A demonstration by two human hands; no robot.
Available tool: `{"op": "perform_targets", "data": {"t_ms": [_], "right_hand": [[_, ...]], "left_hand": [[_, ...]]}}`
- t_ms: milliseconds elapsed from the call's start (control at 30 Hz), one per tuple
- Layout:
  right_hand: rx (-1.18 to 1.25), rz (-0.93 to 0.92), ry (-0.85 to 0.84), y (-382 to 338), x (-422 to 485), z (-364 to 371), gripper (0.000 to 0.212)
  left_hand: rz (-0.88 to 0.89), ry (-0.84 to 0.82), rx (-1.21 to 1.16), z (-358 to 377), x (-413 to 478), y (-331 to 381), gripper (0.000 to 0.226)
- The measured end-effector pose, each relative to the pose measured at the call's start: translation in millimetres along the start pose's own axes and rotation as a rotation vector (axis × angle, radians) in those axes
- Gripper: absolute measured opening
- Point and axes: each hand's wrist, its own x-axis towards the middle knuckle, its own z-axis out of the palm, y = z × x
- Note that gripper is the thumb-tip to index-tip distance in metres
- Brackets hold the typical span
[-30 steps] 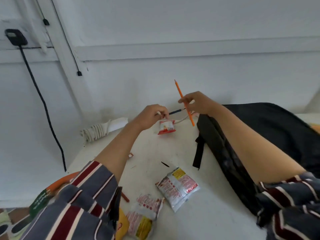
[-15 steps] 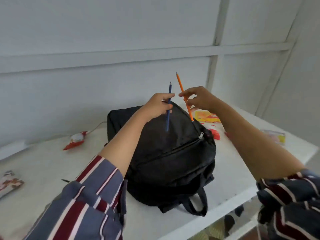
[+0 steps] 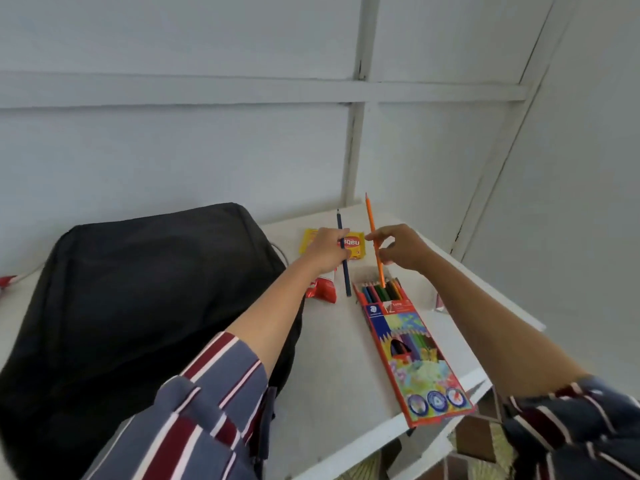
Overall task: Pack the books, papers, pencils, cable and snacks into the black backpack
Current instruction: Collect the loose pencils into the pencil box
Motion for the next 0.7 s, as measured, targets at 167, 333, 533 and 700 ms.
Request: {"op": "perform_targets", "data": {"t_ms": [167,333,533,700], "right_hand": [[-0.023,0.005,0.02,33.2,24.8,17.1,0.034],[-0.137,-0.022,-0.175,47.7,35.4,21.7,0.037],[-0.241,-0.158,-0.369,63.4,28.0,21.5,0.06],[-0.344,-0.294,-0.494,76.6,21.1,17.1,0.07]], "left_hand": [[-0.058,-0.009,0.056,18.1,30.5,-12.2,0.056],[-0.09,0.008,0.084,21.9,46.0,-14.8,0.054],[-0.125,0.085,0.095,35.1,54.1,-12.6,0.055],[-0.166,0.144,0.183,47.0,46.5,-7.6,0.054]]}}
